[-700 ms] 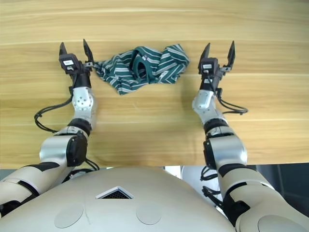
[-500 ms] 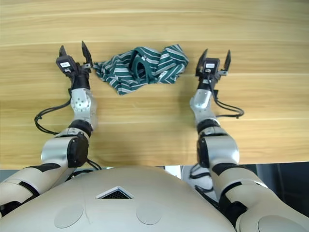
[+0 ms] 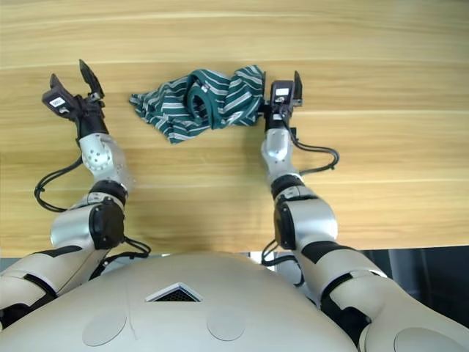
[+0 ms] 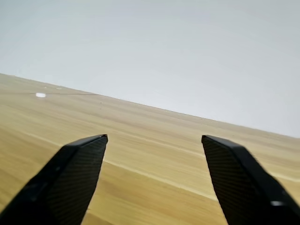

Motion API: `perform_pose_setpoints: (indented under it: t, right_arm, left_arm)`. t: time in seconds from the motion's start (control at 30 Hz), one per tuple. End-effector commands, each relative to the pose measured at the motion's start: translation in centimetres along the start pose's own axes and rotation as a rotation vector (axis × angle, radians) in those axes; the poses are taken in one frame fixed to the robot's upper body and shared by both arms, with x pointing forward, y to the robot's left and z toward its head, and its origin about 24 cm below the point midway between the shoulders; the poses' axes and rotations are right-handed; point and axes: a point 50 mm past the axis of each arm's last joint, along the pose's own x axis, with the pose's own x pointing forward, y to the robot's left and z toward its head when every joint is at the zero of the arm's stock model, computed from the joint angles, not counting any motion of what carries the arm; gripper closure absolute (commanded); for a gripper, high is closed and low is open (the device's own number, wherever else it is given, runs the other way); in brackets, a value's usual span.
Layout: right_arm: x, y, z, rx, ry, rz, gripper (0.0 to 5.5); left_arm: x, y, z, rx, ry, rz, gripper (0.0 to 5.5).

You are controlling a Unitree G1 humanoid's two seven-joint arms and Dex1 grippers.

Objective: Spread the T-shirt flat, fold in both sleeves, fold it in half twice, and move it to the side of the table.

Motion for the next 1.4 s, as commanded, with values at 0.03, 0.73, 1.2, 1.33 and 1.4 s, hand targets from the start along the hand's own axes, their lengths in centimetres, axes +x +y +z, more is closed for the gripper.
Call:
perform_pose_setpoints:
  t: [0.03,0.73,1.2,1.33,1.4]
  right_arm:
    - [0.7,-3.2,-0.4,-0.108,-0.018,-0.126,1.71]
    - [2.6,-7.5,3.3,-0.163,-0.272,-0.174,1.71]
    - [-5.9,-10.7,5.4,-0.537,-0.525,0.817,1.71]
    - [-8.9,-8.6,4.6,-0.559,-0.489,1.013,1.71]
    - [-8.7,-7.3,4.4,-0.592,-0.476,1.046,1.71]
  left_arm:
    - [0.4,3.2,0.5,0.140,-0.016,0.037,1.73]
    - [1.6,-3.5,1.9,0.113,-0.100,-0.166,1.73]
    - [-4.5,-1.6,6.8,-0.109,-0.354,-0.981,1.73]
    - [-4.0,-1.1,6.4,-0.124,-0.348,-0.921,1.73]
    - [-3.9,-1.0,6.0,-0.087,-0.333,-0.926,1.73]
